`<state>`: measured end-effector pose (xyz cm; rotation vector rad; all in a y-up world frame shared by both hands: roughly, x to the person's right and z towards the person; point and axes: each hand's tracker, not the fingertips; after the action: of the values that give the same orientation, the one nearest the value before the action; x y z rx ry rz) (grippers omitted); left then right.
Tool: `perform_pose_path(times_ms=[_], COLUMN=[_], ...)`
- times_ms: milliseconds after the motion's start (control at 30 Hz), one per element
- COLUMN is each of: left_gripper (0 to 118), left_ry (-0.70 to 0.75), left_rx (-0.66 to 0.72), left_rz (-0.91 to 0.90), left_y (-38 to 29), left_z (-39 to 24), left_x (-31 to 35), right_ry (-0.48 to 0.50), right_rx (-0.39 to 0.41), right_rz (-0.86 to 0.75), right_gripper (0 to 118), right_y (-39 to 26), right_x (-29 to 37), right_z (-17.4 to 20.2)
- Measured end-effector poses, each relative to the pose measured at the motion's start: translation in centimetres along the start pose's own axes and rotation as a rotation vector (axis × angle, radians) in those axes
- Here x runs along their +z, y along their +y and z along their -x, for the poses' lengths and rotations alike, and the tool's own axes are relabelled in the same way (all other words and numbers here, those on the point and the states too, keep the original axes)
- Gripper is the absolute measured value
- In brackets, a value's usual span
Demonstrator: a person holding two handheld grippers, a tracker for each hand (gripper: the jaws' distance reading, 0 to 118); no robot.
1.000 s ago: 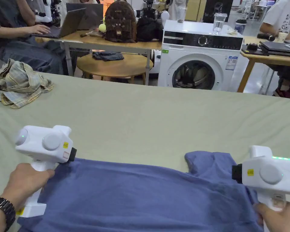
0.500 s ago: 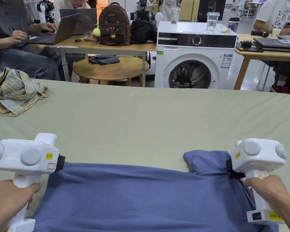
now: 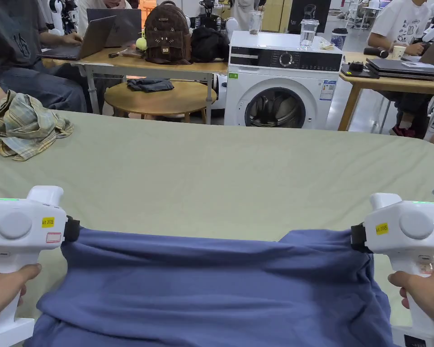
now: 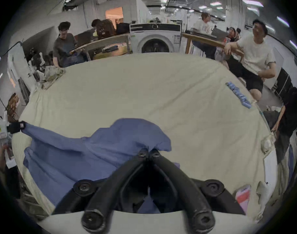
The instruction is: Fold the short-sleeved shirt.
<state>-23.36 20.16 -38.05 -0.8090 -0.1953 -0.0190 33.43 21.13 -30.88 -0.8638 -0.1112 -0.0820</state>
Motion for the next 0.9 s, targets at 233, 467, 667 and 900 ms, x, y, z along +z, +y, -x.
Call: perform_pose_path(times_ms=[233,467,667,900], left_gripper=[0,0,0,0], left_ry=[-0.041,-0.083,-0.063,0.002], left_rx=[0.033,0.034,0.011,0.017], left_rz=[-0.046,0.053,0.307,0.361], left_y=[-3.2,-5.9,-9.9,-11.9], left_z=[1.2,2.5,2.0,0.6], left_x=[6.1,9.0,5.2,2.8], right_ry=[-0.022,-0.022,-0.038,-0.035], right_rx=[0.056,0.1,0.102,0.057], right_rz=[-0.012,0.104,0.281,0.343], right_gripper=[0,0,0,0], right_y=[-4.9,-9.1,-13.4,-15.0], right_x=[7.3,10.1,5.1,1.9], right_z=[1.0,0.5,-0.7,-1.1])
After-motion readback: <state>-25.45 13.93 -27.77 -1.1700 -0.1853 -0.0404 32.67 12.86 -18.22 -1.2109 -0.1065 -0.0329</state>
